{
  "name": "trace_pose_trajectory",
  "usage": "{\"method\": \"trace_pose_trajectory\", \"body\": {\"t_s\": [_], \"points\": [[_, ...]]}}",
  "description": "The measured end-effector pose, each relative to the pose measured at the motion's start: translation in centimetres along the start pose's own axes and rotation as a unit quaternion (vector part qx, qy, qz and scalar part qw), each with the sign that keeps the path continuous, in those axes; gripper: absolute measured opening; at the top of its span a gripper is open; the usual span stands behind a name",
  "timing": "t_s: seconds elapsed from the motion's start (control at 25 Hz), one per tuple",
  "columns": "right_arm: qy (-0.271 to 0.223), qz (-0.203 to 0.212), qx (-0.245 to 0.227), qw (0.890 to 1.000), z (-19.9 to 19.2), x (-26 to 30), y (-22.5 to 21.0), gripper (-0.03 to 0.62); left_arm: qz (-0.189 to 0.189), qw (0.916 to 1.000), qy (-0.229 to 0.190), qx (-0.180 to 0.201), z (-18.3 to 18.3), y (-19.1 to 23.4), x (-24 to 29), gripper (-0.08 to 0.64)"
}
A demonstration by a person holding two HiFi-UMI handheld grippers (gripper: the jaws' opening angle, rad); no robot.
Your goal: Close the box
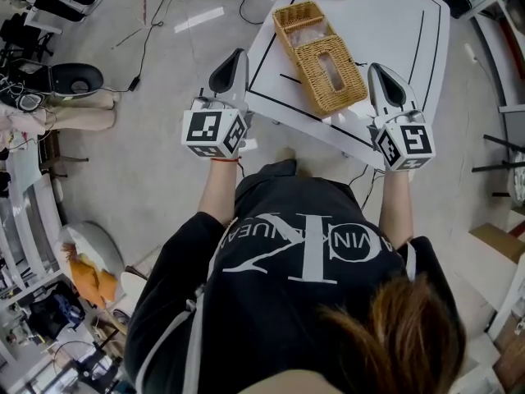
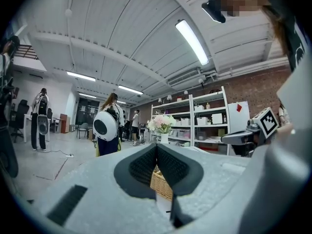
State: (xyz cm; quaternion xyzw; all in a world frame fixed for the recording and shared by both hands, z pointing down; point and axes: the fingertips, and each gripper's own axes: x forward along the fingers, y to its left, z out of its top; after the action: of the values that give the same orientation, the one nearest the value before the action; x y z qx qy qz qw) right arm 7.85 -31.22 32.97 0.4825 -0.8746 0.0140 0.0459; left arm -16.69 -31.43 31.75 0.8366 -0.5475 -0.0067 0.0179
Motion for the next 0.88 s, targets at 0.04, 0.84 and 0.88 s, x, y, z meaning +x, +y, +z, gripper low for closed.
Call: {"method": "trace_pose_trajectory", "body": {"t_s": [0.04, 0.84, 0.88], "points": [[-0.001, 0.001, -0.002, 1.000, 0.2, 0.1, 0.0, -0.002, 0.002, 1.0000, -0.002, 0.000, 0.2, 0.1, 0.0, 0.011], [-0.010, 0.005, -0.014, 1.000, 1.1, 0.6, 0.6, -0.002, 0.010, 0.9999, -0.011, 0.005, 1.1, 0.6, -0.4, 0.011], [-0.010, 0.005, -0.014, 1.000, 1.1, 0.6, 0.6, -0.002, 0.010, 0.9999, -0.010, 0.005, 1.0, 0.5, -0.4, 0.011]]}}
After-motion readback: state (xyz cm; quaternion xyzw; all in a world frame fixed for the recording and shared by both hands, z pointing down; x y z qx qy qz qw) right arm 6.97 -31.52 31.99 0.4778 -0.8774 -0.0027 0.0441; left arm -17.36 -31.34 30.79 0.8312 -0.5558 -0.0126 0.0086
